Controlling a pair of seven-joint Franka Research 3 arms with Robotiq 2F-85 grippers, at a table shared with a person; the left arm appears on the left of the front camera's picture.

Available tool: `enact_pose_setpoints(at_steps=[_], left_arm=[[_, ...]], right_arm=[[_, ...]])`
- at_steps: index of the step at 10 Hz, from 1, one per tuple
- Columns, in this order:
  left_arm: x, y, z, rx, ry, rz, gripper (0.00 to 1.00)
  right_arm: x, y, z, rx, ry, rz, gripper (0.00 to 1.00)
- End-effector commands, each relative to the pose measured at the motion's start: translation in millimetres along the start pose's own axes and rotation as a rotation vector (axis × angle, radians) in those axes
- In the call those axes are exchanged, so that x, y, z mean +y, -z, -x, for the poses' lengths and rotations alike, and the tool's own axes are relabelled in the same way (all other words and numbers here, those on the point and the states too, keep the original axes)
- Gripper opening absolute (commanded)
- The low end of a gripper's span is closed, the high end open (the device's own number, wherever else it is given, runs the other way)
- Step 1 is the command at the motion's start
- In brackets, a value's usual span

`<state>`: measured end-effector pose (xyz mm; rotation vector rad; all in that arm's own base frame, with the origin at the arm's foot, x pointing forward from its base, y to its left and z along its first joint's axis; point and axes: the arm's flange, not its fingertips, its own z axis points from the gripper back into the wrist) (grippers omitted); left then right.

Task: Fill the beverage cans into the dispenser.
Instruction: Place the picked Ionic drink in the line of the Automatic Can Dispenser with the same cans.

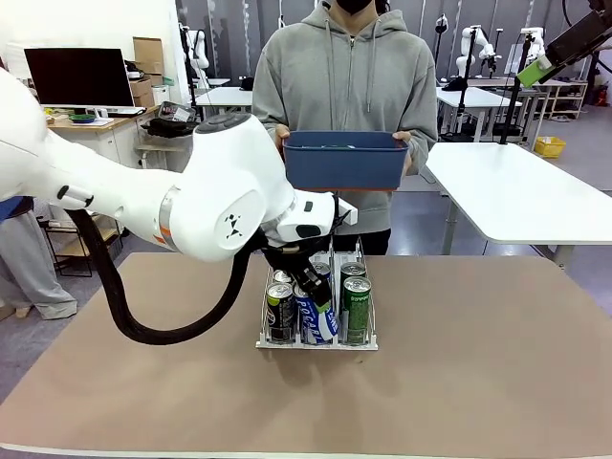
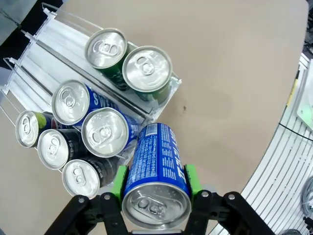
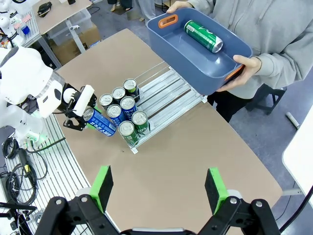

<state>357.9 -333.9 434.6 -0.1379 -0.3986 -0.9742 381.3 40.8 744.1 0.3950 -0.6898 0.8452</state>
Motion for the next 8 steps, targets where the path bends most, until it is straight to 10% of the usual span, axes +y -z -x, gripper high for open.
enact_pose_setpoints(at_steps=[1,8], left_arm=[[4.0,1.0,-10.9,0.02,-0.023,-0.078,0.57],[26.7,-7.0,-19.3,-0.041,-0.101,-0.154,0.57]], right_arm=[[0.8,1.8,0.1,0.003,0.0,-0.001,1.0],[0.8,1.8,0.1,0.003,0.0,-0.001,1.0]])
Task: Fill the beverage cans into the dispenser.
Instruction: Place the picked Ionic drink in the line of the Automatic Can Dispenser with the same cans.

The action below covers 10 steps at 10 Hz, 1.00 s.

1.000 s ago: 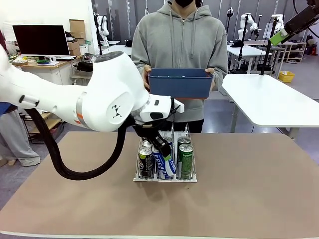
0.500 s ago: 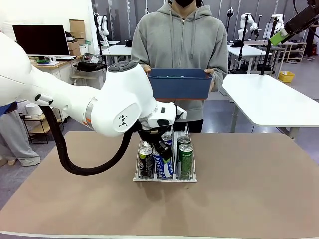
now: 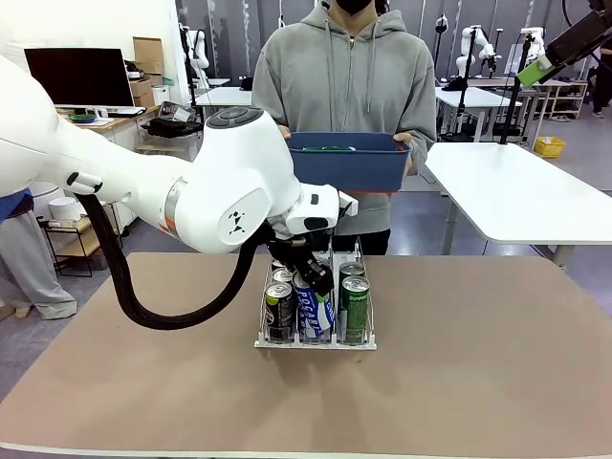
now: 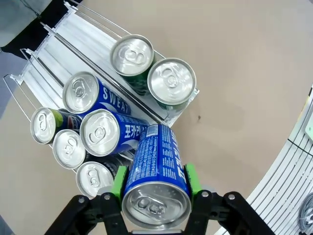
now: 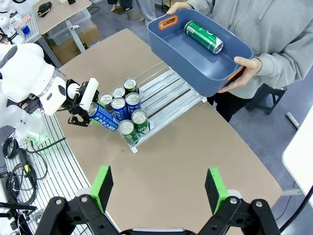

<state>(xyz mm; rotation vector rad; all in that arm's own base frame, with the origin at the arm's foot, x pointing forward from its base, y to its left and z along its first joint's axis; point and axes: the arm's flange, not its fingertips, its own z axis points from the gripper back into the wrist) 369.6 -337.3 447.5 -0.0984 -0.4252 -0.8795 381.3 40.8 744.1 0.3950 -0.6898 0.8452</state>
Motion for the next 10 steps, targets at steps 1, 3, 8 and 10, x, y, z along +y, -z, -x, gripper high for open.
enact_pose_setpoints(at_steps=[1,3,8,10], left_arm=[[20.7,2.3,-8.7,-0.032,-0.026,-0.099,0.57],[26.9,8.6,-9.7,0.002,-0.038,-0.102,0.57],[42.5,25.9,-12.1,0.031,-0.065,-0.075,0.57],[46.6,30.3,-16.3,0.022,-0.073,-0.064,0.57]], right_arm=[[0.8,1.8,0.1,0.003,0.0,-0.001,1.0],[0.8,1.8,0.1,0.003,0.0,-0.001,1.0],[0.8,1.8,0.1,0.003,0.0,-0.001,1.0],[0.8,1.8,0.1,0.003,0.0,-0.001,1.0]])
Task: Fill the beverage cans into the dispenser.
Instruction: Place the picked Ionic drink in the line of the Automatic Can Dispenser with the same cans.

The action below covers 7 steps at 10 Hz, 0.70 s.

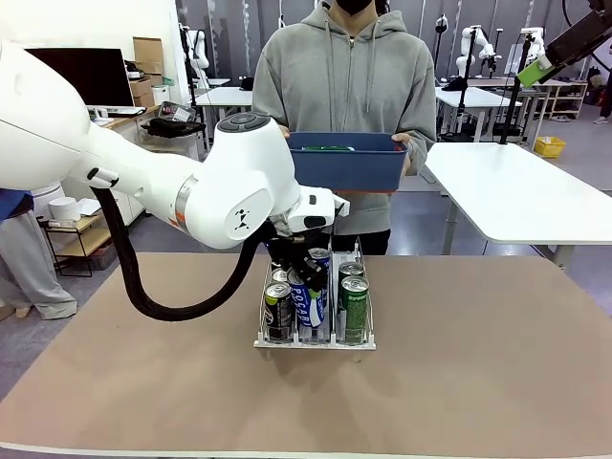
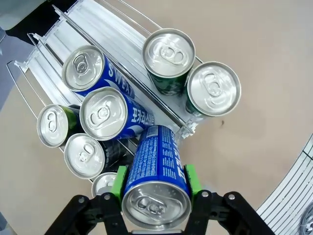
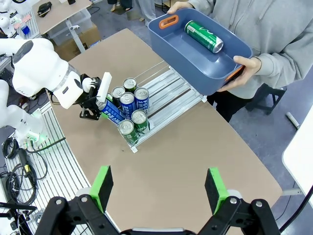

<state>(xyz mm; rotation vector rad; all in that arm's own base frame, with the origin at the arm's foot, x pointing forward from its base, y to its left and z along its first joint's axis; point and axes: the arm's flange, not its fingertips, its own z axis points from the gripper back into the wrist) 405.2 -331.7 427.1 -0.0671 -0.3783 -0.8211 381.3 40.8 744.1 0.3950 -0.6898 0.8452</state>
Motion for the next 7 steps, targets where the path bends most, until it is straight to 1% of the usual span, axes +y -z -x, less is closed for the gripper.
enact_pose_setpoints(at_steps=[1,4,7], left_arm=[[18.8,4.2,-13.3,-0.031,-0.019,-0.044,0.57],[18.0,22.2,-22.9,0.017,-0.003,-0.017,0.57],[5.1,43.2,-25.8,0.083,0.035,0.009,0.57]], right_arm=[[0.8,1.8,0.1,0.003,0.0,-0.001,1.0],[0.8,1.8,0.1,0.003,0.0,-0.001,1.0],[0.8,1.8,0.1,0.003,0.0,-0.001,1.0]])
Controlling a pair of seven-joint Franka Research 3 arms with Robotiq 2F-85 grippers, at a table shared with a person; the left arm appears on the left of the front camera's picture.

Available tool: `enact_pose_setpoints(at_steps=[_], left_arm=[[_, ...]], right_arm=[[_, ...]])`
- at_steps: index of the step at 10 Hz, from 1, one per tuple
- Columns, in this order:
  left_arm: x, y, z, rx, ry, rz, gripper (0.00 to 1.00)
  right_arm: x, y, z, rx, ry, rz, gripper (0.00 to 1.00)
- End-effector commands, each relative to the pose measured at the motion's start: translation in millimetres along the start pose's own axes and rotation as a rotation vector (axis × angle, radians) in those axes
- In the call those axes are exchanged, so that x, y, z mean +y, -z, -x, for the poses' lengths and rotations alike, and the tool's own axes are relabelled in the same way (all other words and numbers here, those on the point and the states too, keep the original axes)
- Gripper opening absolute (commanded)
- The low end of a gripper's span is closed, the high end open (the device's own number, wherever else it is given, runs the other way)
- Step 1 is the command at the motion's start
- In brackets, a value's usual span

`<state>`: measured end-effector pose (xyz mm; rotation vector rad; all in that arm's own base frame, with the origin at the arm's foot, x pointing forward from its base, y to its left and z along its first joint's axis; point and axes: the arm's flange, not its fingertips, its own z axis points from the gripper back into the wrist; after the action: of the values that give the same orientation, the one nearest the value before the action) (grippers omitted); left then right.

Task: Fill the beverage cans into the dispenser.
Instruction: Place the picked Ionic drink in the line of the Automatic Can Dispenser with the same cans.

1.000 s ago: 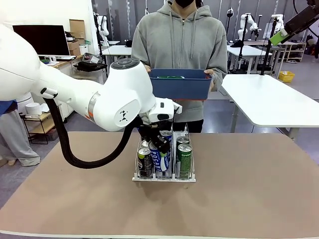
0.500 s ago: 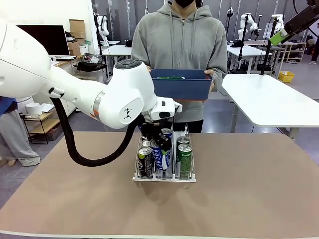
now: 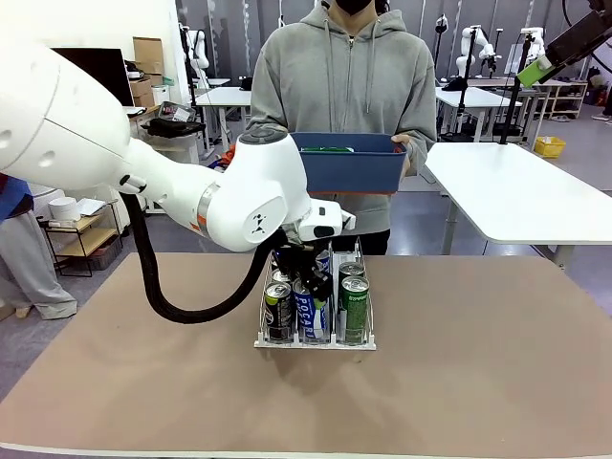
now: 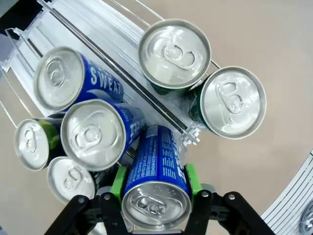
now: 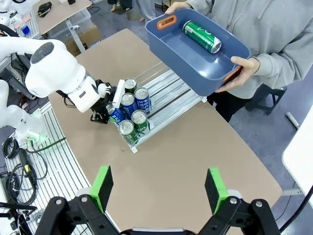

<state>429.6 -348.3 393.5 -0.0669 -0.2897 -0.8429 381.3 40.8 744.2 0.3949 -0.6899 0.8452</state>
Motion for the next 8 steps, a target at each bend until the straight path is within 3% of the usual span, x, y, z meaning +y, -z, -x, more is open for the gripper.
enact_pose_setpoints(at_steps=[1,8], left_arm=[[-0.1,2.9,-10.5,0.014,0.022,-0.027,0.57],[-4.2,1.0,-5.8,0.012,0.018,0.002,0.57]], right_arm=[[0.8,1.8,0.1,0.004,0.0,-0.001,1.0],[0.8,1.8,0.1,0.004,0.0,-0.001,1.0]])
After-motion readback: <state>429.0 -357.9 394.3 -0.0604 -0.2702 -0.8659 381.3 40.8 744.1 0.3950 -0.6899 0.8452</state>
